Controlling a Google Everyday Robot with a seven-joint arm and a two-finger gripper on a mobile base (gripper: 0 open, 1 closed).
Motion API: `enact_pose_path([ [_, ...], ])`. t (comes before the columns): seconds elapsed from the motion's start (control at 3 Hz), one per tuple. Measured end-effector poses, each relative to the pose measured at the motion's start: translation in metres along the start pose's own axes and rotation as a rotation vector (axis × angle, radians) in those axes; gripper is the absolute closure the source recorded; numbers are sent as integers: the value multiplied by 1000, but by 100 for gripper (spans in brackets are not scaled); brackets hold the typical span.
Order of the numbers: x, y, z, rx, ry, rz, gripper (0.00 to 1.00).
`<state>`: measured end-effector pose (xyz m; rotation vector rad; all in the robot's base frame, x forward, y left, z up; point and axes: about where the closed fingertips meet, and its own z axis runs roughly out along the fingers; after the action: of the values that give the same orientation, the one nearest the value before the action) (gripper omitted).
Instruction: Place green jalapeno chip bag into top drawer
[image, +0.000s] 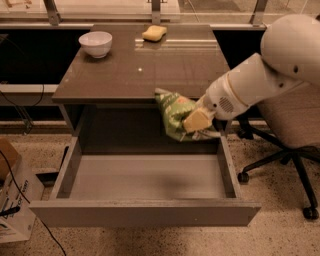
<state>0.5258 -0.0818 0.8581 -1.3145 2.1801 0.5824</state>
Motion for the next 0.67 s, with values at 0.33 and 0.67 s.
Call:
enact_pose_path([
  [0.33, 45, 25, 35, -75, 42, 111, 100],
  [0.67, 80, 37, 69, -111, 91, 190, 83],
])
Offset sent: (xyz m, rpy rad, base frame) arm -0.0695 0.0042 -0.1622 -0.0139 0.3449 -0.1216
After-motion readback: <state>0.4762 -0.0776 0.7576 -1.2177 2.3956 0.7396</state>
